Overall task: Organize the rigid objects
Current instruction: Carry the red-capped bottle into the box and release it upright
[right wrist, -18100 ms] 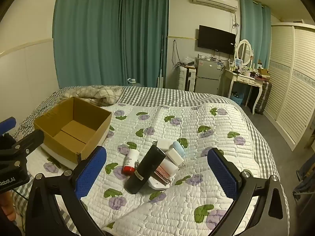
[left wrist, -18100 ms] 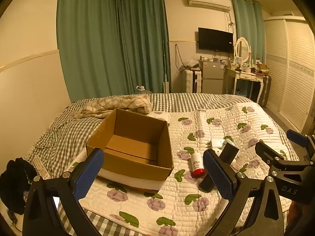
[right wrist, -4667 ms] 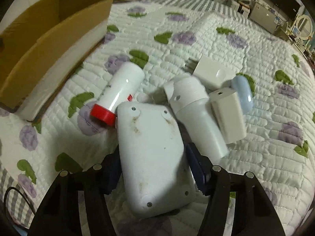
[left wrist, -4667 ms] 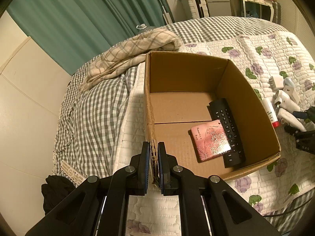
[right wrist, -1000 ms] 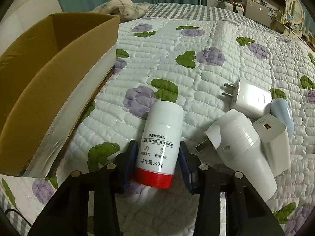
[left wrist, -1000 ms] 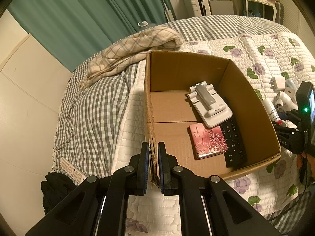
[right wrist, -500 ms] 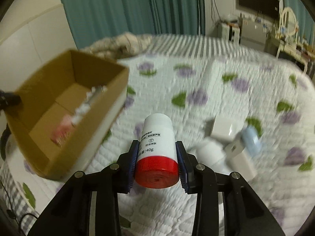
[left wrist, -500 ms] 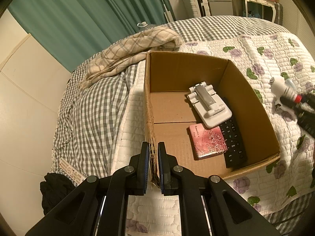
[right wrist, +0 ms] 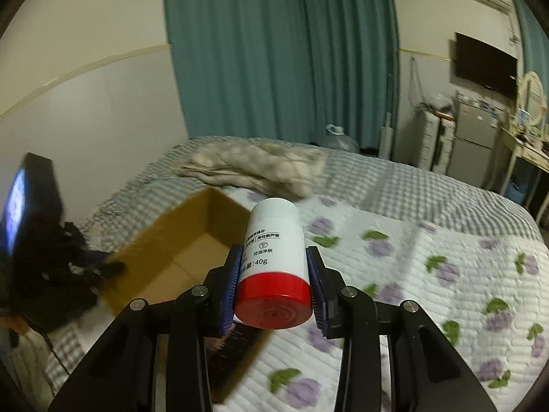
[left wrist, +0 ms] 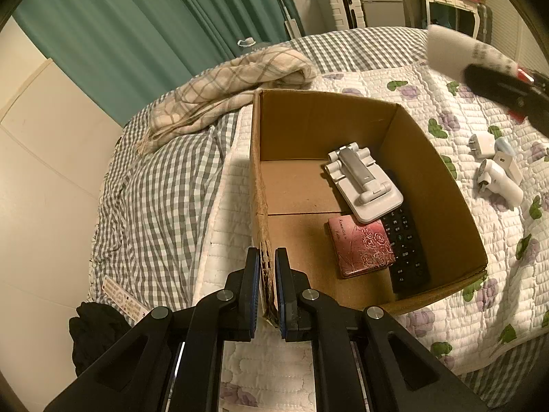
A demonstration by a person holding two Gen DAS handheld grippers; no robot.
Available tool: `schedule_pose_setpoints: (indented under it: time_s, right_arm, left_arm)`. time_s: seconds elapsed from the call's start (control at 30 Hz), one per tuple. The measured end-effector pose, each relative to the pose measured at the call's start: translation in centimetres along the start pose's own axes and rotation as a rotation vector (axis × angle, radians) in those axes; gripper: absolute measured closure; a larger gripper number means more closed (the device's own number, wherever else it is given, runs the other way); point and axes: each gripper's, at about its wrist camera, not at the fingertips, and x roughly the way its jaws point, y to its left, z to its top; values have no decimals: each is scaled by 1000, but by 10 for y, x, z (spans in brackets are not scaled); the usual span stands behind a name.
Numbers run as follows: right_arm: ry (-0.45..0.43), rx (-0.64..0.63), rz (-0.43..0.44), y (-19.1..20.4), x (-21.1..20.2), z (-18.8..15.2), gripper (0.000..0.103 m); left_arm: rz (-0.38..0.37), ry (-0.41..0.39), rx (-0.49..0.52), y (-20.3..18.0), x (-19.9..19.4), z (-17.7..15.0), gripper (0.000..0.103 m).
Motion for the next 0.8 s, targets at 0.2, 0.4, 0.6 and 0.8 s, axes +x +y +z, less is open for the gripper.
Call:
schedule_pose_setpoints:
  time_s: [0.2,0.4,0.6,0.8]
  right_arm:
    - [65,-18,71,34,29,-12,67]
    - [161,-12,98,46,63,-40,67]
    - [208,-3,88,43,79,-55,67]
    - [218,7,96,40,80,-60,67]
  left_arm:
    - [-2,-3,0,0,0,1,95]
    - [-7,-9,-1,1,0,0,95]
    - [-8,-10,-3,1,0,-1,96]
    - [-10,-10,-5,1,-1,-1,96]
